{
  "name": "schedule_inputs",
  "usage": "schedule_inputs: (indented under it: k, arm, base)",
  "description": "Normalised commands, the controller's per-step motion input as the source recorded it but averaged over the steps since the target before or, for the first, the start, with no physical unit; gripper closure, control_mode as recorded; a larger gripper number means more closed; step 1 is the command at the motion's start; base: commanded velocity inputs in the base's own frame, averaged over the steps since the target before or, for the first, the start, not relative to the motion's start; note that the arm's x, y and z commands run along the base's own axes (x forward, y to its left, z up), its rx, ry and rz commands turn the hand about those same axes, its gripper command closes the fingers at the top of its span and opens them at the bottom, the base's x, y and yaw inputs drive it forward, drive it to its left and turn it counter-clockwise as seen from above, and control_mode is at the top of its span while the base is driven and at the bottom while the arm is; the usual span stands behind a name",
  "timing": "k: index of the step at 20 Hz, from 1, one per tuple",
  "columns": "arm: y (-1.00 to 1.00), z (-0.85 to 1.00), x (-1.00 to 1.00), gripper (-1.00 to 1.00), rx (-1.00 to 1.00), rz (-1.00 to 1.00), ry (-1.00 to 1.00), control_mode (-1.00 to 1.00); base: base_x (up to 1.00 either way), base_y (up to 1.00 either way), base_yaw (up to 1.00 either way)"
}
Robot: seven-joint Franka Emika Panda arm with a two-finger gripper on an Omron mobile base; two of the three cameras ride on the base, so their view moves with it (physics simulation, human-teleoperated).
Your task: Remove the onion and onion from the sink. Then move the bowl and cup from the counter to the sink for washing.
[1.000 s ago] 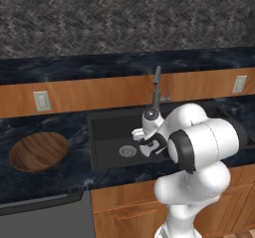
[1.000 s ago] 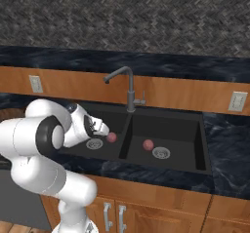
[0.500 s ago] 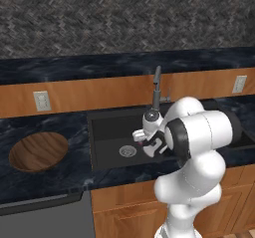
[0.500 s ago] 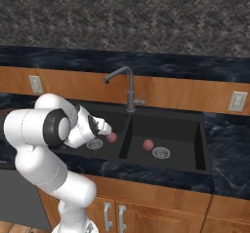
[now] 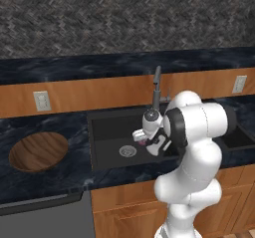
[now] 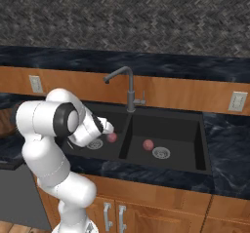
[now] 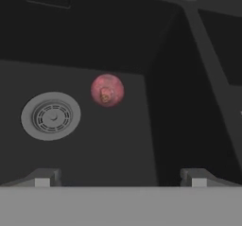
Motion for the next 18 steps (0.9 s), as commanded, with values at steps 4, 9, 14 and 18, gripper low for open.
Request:
schedule_inputs:
  k: [4,9,14,18]
  arm:
    - [0.00,-0.17,0.15,-1.00,0.00,0.03,0.00,-1.00]
    - [0.00,-0.16,0.14,-1.00,0.00,0.04,0.00,-1.00]
    - [0.00,-0.14,0.17,-1.00,0.00,0.02,-0.01,-1.00]
    - [0.00,-0.09,0.18,-1.00,0.00,0.03,-0.02,-1.00]
  base:
    - [0.00,0.00,0.00]
    - [0.00,0.00,0.00]
    - [0.00,0.00,0.00]
    - [0.00,0.00,0.00]
